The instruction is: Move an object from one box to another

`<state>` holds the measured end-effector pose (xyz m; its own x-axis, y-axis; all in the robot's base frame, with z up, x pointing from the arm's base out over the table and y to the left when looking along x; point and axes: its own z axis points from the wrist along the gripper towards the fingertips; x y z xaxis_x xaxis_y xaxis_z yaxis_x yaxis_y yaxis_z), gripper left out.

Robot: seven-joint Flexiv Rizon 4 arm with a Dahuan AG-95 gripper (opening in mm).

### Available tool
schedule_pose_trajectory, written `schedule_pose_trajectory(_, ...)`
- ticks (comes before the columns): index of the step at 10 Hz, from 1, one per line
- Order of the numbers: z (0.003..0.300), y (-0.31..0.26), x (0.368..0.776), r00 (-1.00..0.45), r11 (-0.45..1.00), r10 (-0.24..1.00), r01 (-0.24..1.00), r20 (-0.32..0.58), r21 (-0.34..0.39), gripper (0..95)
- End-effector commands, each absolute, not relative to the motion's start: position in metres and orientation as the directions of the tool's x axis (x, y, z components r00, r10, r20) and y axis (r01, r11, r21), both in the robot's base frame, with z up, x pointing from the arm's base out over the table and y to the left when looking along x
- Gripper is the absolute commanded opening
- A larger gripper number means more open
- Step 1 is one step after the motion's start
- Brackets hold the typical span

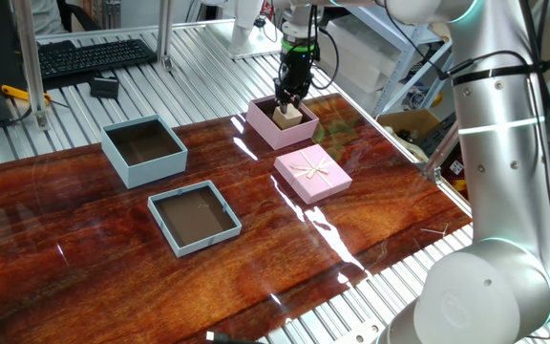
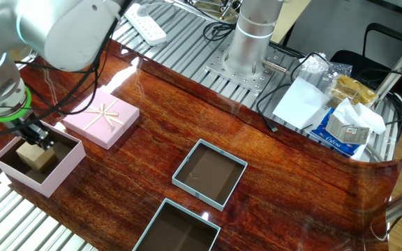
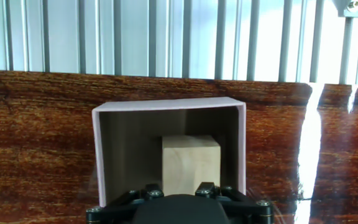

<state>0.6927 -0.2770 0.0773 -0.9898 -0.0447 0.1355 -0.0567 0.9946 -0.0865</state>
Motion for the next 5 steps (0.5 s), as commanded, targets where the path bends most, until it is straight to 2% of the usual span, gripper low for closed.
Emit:
schedule_pose_trajectory(1,0.0762,-0.2786,0.6952,-0.99,0.994,-0.046,-0.058,0.135,-0.089,38.0)
schedule_pose_trajectory(2,0.0756,-0.2789,0.6967,-0.99,0.994,-0.044,-0.056,0.134,-0.089,57.0)
schedule_pose_trajectory(5,0.0719,-0.2826,0.6999,-0.99,0.995,-0.036,-0.048,0.135,-0.091,57.0)
